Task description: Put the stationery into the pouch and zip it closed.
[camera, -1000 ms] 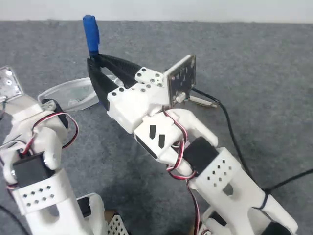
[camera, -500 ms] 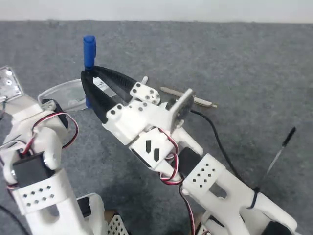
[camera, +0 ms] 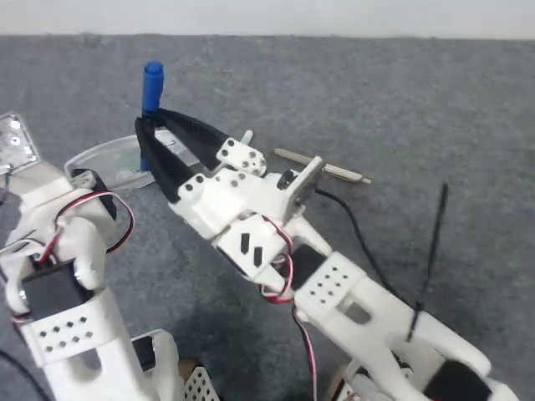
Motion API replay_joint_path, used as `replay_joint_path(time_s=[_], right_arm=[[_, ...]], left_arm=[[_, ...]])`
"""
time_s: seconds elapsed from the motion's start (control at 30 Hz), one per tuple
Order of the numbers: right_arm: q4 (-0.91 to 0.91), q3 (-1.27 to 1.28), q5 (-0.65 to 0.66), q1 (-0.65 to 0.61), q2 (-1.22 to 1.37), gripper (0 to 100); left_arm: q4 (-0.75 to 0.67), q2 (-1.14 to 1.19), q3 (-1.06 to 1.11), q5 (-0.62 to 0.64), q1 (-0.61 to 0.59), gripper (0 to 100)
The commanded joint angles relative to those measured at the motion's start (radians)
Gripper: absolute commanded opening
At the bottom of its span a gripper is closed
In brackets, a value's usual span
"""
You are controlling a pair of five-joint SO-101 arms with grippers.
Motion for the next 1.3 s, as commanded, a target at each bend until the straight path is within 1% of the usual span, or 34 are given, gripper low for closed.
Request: replay_joint_path(time_s=[0.0, 0.07, 0.2, 0.43, 0.77, 0.97, 1.27], right_arm=[[-0.166, -0.028, 0.133, 0.024, 0.076, 0.7], [-0.206, -0.028, 0.173, 0.021, 0.125, 0.7], [-0.249, -0.028, 0.21, 0.022, 0.199, 0.7], [-0.246, -0.015, 0.31, 0.021, 0.255, 0.7], [-0.245, 0.103, 0.443, 0.012, 0.255, 1.6], [-0.245, 0.163, 0.448, -0.013, 0.245, 15.4], [-0.245, 0.181, 0.448, -0.03, 0.245, 16.3]], left_arm=[[-0.011, 0.015, 0.013, -0.006, 0.003, 1], [-0.011, 0.015, 0.013, -0.006, 0.003, 1], [-0.011, 0.015, 0.013, -0.008, 0.003, 1], [-0.011, 0.015, 0.013, -0.008, 0.003, 1], [-0.011, 0.015, 0.013, -0.008, 0.003, 1], [-0.011, 0.018, 0.013, -0.008, 0.003, 1], [-0.011, 0.02, 0.015, -0.008, 0.003, 1]])
